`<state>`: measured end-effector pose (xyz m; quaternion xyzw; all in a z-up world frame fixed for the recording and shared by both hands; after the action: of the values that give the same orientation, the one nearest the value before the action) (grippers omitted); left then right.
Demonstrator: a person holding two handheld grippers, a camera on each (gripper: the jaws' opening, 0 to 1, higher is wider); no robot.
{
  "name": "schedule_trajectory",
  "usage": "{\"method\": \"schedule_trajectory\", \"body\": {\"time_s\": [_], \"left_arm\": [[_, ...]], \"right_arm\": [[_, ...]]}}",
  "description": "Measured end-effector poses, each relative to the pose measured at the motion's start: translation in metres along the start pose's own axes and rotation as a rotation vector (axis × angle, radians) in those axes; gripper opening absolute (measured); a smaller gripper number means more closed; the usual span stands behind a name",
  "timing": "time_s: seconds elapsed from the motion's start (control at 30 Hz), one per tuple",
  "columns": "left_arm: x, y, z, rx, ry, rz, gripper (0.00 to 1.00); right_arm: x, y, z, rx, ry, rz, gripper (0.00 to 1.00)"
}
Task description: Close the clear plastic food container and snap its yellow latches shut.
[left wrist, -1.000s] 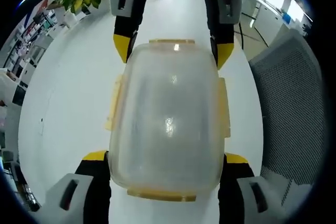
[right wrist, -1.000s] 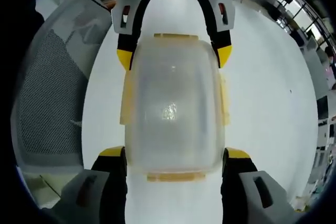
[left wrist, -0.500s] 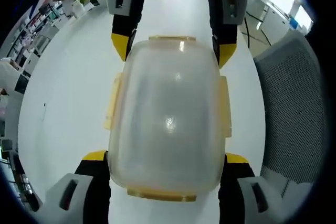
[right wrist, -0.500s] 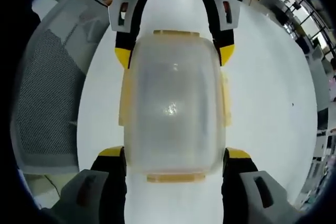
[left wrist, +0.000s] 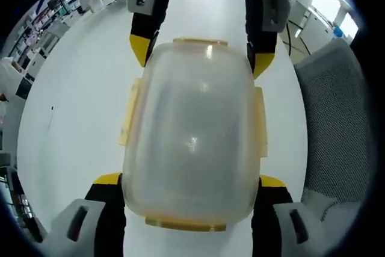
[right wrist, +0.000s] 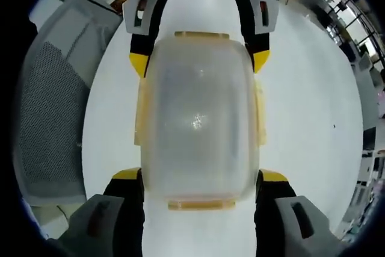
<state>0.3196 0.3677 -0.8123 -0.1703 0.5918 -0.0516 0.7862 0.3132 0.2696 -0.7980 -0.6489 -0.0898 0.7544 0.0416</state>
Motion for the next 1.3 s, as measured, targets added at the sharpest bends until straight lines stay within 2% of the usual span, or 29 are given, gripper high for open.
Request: {"method": "schedule_trajectory", "body": {"time_s": [0.1,0.23,0.67,0.8,1.07,1.3], "left_arm": [[0.002,0.001,0.005,0.000,0.013,-0.002,0.86],[0.003,0.002,0.012,0.002,0.016,-0.016,0.86],[0.010,0.003,0.041,0.043,0.028,-0.004,0.86],[0.012,0.002,0.050,0.033,0.026,-0.014,0.86],[0.016,0.002,0.066,0.034,0.025,-0.008,0.86],[0.022,0.000,0.083,0.032,0.027,-0.012,0.86]], "right_arm": [[0.000,-0.001,-0.003,0.017,0.002,0.037,0.73],[0.000,-0.002,-0.011,0.029,0.006,0.054,0.73],[-0.003,-0.004,-0.038,0.070,0.011,0.031,0.73],[-0.006,-0.004,-0.048,0.069,0.012,0.007,0.73],[-0.007,-0.007,-0.063,0.068,0.012,0.038,0.73],[-0.010,-0.006,-0.079,0.089,0.019,0.014,0.73]]}}
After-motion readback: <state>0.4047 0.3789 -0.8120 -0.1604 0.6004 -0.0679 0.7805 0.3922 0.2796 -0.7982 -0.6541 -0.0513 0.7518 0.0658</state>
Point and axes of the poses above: the point that each gripper's makers call its tool centre point, and the gripper's own axes: x roughly forward along the fingers, z roughly to its left, y roughly out of its underside, the point moved 1 cm from there along -x, roughly backward along the fingers, and after that the axes turned 12 degrees about -y, right-handed, at the moved point
